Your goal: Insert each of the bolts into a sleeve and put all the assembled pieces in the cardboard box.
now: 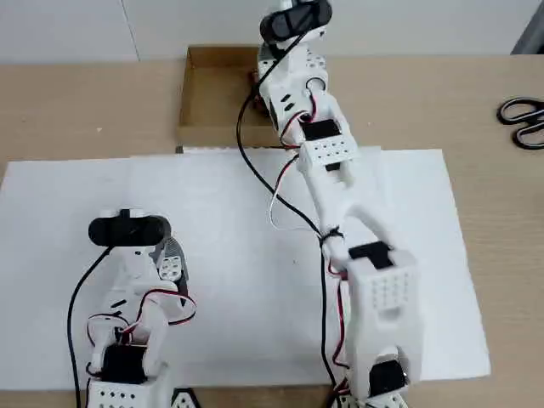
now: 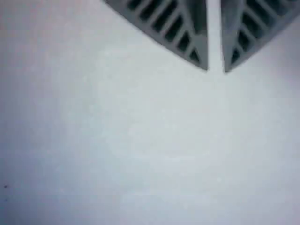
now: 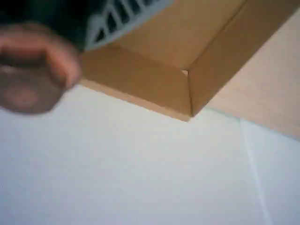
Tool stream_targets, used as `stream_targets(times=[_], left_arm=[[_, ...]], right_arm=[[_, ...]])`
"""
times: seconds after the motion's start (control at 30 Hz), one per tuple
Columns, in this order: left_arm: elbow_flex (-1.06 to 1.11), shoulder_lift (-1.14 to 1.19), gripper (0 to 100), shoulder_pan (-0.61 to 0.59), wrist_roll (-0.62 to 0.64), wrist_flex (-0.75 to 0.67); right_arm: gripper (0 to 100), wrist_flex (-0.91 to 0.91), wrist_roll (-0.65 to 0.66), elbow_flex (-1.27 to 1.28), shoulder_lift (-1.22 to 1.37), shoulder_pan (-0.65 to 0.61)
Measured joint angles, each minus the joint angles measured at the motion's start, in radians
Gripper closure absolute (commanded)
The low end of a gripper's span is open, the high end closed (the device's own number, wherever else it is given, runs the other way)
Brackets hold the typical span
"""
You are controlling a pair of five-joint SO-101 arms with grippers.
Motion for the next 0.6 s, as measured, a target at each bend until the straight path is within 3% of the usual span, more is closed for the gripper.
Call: stream_targets(times=[0.5,0.6], left_arm=[[0.0,0.0,99,0.0,0.0,0.0],[0.0,0.0,99,0.0,0.0,0.0]], right_arm=[[98.8,0.028,0.028,-0.654,0.529,-0.014],[93.1,0.112,0.04,-0.736,0.559,-0.028]])
